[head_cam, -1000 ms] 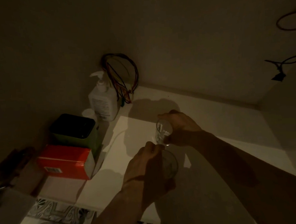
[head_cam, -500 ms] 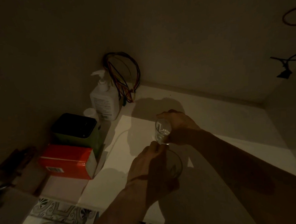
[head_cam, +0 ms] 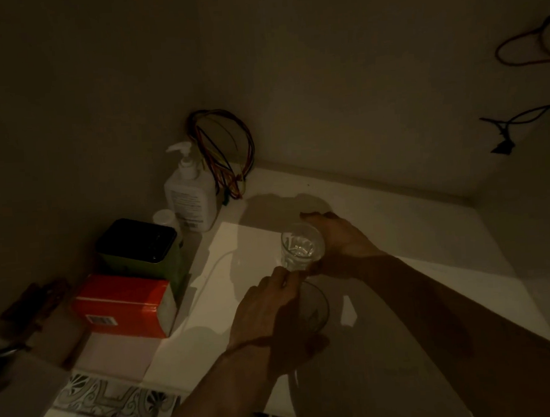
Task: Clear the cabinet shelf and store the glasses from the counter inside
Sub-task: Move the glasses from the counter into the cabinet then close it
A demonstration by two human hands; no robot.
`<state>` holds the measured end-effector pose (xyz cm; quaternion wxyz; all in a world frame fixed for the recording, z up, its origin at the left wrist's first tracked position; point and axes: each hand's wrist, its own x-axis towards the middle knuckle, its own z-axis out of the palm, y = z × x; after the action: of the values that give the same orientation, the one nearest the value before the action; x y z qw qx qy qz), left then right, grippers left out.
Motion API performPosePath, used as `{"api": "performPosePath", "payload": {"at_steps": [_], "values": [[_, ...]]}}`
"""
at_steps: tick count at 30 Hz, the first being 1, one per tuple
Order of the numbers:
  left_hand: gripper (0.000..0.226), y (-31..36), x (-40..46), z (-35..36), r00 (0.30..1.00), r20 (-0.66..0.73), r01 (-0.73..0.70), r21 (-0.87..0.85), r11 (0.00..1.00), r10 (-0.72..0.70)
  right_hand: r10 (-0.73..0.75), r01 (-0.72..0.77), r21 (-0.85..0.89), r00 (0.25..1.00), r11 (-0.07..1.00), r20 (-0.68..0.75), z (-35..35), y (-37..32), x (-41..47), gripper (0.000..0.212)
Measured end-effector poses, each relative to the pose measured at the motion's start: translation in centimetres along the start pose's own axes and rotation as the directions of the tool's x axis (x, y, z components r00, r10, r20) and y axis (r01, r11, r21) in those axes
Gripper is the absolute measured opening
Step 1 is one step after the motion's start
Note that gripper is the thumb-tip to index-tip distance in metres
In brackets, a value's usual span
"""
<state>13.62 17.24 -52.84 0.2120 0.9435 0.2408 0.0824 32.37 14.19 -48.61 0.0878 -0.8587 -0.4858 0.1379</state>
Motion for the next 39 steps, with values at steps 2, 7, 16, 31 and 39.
{"api": "performPosePath", "payload": {"at_steps": [2, 7, 16, 31, 39], "values": [[0.105, 0.2, -0.4, -0.3, 1.000, 0.002, 0.017, 0.012, 1.000, -0.017, 0.019, -0.019, -0.010, 1.000, 1.000, -0.012, -0.1, 0.5, -1.1, 0.107], [0.084, 1.0, -0.8, -2.3, 0.994, -0.109, 0.021, 0.078, 0.997, -0.012, 0.143, -0.141, 0.030, 0.987, 0.989, -0.069, -0.1, 1.5, -4.9, 0.078], [0.075, 3.1, -0.9, -7.5, 0.995, 0.089, 0.026, 0.244, 0.969, -0.049, 0.241, -0.241, -0.063, 0.970, 0.968, -0.009, -1.8, -0.6, -12.2, 0.072], [0.068, 10.0, -3.8, -13.6, 0.934, 0.341, -0.022, 0.357, 0.934, -0.108, 0.293, -0.283, -0.109, 0.952, 0.953, 0.087, -8.4, -3.6, -19.6, 0.065], [0.076, 16.1, -8.6, -22.1, 0.751, 0.617, 0.065, 0.287, 0.956, -0.236, 0.334, -0.305, -0.134, 0.858, 0.943, 0.391, -17.0, -7.4, -27.1, 0.060]]}}
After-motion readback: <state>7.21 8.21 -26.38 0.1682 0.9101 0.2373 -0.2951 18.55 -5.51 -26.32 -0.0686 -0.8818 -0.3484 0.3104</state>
